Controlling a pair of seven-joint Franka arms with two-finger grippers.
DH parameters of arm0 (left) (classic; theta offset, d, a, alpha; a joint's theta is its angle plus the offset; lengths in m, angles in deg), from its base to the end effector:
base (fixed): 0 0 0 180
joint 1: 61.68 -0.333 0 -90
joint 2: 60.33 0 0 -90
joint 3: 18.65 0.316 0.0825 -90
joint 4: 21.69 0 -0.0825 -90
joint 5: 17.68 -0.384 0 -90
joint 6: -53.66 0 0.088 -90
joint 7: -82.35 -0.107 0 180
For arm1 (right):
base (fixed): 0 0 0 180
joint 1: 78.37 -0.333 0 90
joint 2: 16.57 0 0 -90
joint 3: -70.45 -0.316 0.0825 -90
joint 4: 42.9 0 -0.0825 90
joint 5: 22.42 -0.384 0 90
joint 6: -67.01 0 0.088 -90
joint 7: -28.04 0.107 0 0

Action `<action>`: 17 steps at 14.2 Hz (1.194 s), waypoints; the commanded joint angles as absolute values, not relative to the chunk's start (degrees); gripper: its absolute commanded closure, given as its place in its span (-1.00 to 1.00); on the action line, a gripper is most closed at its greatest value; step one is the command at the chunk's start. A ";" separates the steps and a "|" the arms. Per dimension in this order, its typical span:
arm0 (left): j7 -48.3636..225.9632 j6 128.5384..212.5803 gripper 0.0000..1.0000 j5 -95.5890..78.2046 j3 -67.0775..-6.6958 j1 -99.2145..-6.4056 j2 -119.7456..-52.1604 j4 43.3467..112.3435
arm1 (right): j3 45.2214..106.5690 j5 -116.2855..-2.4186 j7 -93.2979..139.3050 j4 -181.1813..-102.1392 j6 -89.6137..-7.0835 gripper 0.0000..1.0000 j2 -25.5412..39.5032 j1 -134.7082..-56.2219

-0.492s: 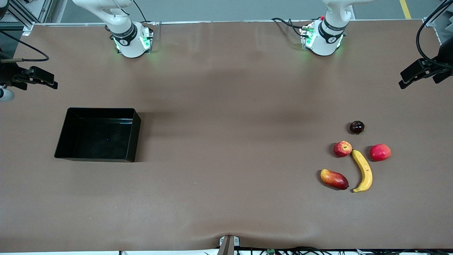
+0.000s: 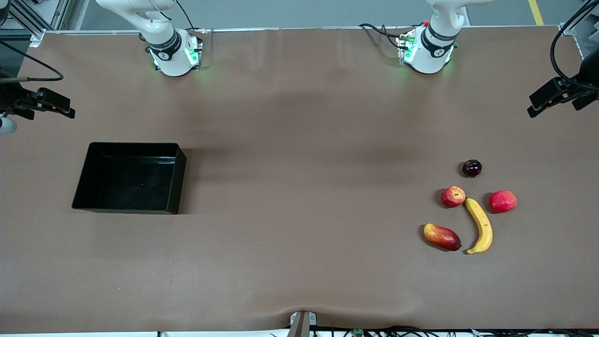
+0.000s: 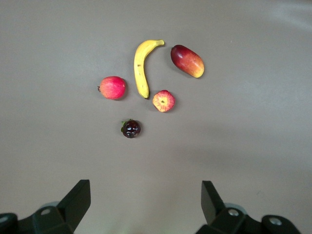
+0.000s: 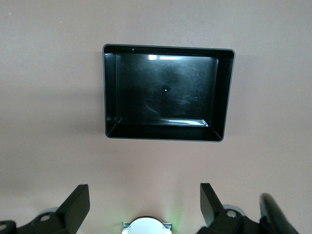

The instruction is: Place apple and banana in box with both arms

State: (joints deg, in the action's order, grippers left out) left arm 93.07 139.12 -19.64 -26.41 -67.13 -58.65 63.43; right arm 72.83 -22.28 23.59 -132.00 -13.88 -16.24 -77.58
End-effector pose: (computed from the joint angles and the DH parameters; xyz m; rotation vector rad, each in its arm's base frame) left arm 0.5367 -0.0191 0.6732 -3.0985 -0.2329 -0.0607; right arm 0.5378 -0.0300 0.6160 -3.1255 -0.0346 0.2331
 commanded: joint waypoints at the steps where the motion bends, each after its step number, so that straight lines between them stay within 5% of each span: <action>1: 92.98 138.30 -1.00 -18.91 -26.56 -67.66 -58.57 62.07 | 72.55 -22.15 23.38 -130.97 -13.41 -1.00 -13.16 -76.26; 6: 93.07 138.39 -1.00 -18.91 -26.65 -67.49 -58.57 61.54 | 72.55 -22.07 22.41 -131.75 -16.03 -1.00 -6.65 -70.20; 14: 93.34 139.17 -1.00 -18.91 -26.65 -67.22 -59.80 64.26 | 72.47 -21.80 6.43 -146.86 -40.03 -1.00 -1.81 -61.68; 17: 93.16 145.31 -1.00 -19.53 -26.56 -67.49 -60.50 69.43 | 72.47 -21.80 6.06 -149.15 -44.77 -0.94 0.82 -60.18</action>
State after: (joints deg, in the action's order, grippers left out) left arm 93.15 141.53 -19.64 -26.45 -67.17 -60.37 66.08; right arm 73.43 -22.16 7.17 -147.45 -41.96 0.09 -62.12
